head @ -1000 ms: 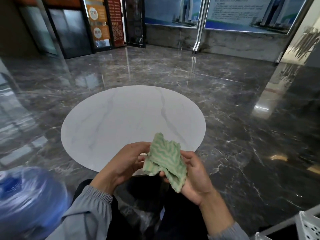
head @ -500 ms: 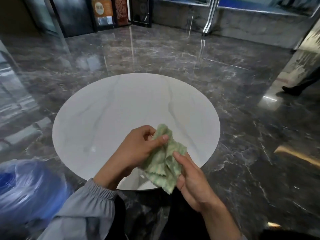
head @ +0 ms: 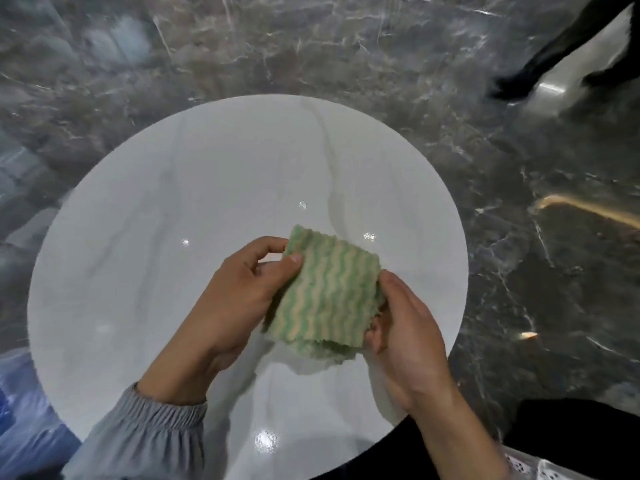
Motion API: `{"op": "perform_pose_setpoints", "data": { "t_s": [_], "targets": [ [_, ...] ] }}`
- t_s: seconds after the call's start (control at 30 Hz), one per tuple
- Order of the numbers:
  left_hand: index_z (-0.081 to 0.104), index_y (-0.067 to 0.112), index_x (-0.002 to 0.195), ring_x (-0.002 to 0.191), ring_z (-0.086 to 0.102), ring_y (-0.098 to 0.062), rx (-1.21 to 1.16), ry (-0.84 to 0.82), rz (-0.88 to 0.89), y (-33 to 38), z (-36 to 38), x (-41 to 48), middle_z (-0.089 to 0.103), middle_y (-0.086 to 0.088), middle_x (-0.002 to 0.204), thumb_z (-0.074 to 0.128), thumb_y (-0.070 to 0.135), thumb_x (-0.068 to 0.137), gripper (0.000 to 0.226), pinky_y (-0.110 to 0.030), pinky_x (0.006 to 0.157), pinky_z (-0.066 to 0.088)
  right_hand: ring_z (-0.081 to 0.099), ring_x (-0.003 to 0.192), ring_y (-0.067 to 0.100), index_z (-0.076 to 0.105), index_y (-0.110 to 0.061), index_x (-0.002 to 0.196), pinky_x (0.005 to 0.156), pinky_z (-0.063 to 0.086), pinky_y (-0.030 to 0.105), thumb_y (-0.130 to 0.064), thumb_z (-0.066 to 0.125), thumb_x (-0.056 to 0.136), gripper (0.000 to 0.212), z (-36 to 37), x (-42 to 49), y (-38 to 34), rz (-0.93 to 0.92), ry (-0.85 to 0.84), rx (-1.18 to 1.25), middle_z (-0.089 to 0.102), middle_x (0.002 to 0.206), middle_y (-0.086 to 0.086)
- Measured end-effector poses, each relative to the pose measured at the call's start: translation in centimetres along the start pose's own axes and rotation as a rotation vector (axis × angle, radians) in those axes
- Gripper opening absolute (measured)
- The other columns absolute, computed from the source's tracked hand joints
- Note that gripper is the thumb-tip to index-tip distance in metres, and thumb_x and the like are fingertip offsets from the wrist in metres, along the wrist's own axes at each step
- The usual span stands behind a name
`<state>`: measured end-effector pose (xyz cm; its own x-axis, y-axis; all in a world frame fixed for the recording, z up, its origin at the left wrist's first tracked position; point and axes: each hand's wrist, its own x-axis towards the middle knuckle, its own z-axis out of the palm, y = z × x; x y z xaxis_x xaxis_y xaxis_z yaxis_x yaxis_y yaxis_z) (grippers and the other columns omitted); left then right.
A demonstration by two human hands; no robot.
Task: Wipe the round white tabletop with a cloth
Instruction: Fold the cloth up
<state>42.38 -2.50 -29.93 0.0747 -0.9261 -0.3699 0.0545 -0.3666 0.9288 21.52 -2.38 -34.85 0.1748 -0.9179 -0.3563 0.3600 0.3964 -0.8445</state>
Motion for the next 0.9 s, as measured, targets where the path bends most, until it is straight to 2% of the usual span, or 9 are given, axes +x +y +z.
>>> {"op": "perform_pose_setpoints", "data": {
  "t_s": [0.17, 0.3, 0.37, 0.47, 0.5, 0.57, 0.63, 0.77, 0.9],
  "targets": [
    [0.075, 0.021, 0.116, 0.090, 0.077, -0.029, -0.125, -0.044, -0.091, 6.9, 3.1, -1.6, 0.079, -0.020, 0.106, 0.074, 0.022, 0.097, 0.019, -0.035, 0.072, 0.063, 0.072, 0.089, 0.012, 0.078, -0.023, 0.102, 0.066, 0.055, 0.023, -0.040, 0.056, 0.099, 0.028, 1.7, -3.5, -8.6, -0.006, 0.140, -0.095, 0.077, 0.102, 0.000],
    [0.052, 0.048, 0.134, 0.100, 0.077, -0.014, 0.028, -0.152, -0.018, 14.4, 6.6, -4.9, 0.071, 0.012, 0.119, 0.092, 0.035, 0.074, 0.073, -0.028, 0.071, 0.062, 0.075, 0.080, 0.007, 0.082, -0.035, 0.094, 0.060, 0.055, 0.019, -0.024, 0.050, 0.108, 0.036, 2.7, -7.9, -17.4, -0.042, 0.276, -0.044, 0.080, 0.093, -0.003],
    [0.041, 0.057, 0.138, 0.106, 0.073, -0.008, 0.179, -0.292, 0.043, 18.3, 8.6, -6.5, 0.061, 0.020, 0.128, 0.097, 0.041, 0.064, 0.094, -0.031, 0.077, 0.064, 0.070, 0.060, 0.001, 0.083, -0.038, 0.089, 0.050, 0.051, 0.016, -0.018, 0.046, 0.109, 0.047, 3.0, -10.6, -22.3, -0.085, 0.318, 0.018, 0.076, 0.075, -0.006],
    [0.033, 0.056, 0.143, 0.112, 0.067, -0.004, 0.396, -0.529, 0.156, 23.7, 12.3, -8.8, 0.049, 0.032, 0.132, 0.101, 0.042, 0.062, 0.108, -0.030, 0.083, 0.063, 0.065, 0.050, 0.000, 0.083, -0.024, 0.094, 0.045, 0.049, 0.015, -0.016, 0.046, 0.109, 0.042, 2.2, -14.9, -28.5, -0.134, 0.391, 0.103, 0.073, 0.066, -0.006],
    [0.034, 0.054, 0.143, 0.113, 0.065, -0.006, 0.478, -0.560, 0.197, 24.5, 13.0, -9.1, 0.047, 0.031, 0.133, 0.100, 0.042, 0.062, 0.106, -0.029, 0.085, 0.061, 0.070, 0.058, 0.003, 0.079, -0.018, 0.105, 0.051, 0.053, 0.018, -0.017, 0.046, 0.109, 0.034, 2.0, -15.5, -29.4, -0.146, 0.408, 0.130, 0.076, 0.074, -0.002],
    [0.043, 0.047, 0.139, 0.116, 0.060, -0.006, 0.584, -0.587, 0.325, 27.4, 15.5, -10.0, 0.046, 0.027, 0.134, 0.096, 0.039, 0.067, 0.090, -0.025, 0.086, 0.057, 0.076, 0.094, 0.018, 0.067, -0.011, 0.128, 0.074, 0.060, 0.031, -0.022, 0.047, 0.110, 0.029, 1.3, -17.8, -32.2, -0.177, 0.466, 0.188, 0.078, 0.106, 0.010],
    [0.055, 0.042, 0.129, 0.121, 0.055, -0.001, 0.598, -0.610, 0.421, 29.7, 17.6, -11.0, 0.048, 0.029, 0.131, 0.093, 0.032, 0.072, 0.070, -0.026, 0.091, 0.056, 0.071, 0.114, 0.030, 0.062, -0.009, 0.134, 0.087, 0.060, 0.042, -0.024, 0.048, 0.109, 0.033, 0.6, -20.0, -34.1, -0.207, 0.509, 0.271, 0.072, 0.124, 0.017],
    [0.072, 0.035, 0.110, 0.134, 0.049, 0.001, 0.611, -0.791, 0.584, 32.8, 21.8, -12.7, 0.047, 0.027, 0.144, 0.087, 0.029, 0.083, 0.032, -0.032, 0.108, 0.049, 0.070, 0.116, 0.033, 0.067, -0.007, 0.128, 0.081, 0.062, 0.040, -0.025, 0.048, 0.108, 0.033, -1.3, -23.6, -36.4, -0.335, 0.577, 0.398, 0.071, 0.126, 0.020],
    [0.077, 0.035, 0.102, 0.143, 0.034, 0.013, 0.630, -0.897, 0.669, 33.2, 25.2, -14.6, 0.041, 0.025, 0.155, 0.082, 0.029, 0.090, 0.014, -0.008, 0.106, 0.036, 0.072, 0.114, 0.029, 0.067, -0.008, 0.128, 0.078, 0.062, 0.037, -0.028, 0.045, 0.109, 0.035, -3.3, -27.0, -36.8, -0.393, 0.654, 0.503, 0.072, 0.125, 0.016]
  ]
}}
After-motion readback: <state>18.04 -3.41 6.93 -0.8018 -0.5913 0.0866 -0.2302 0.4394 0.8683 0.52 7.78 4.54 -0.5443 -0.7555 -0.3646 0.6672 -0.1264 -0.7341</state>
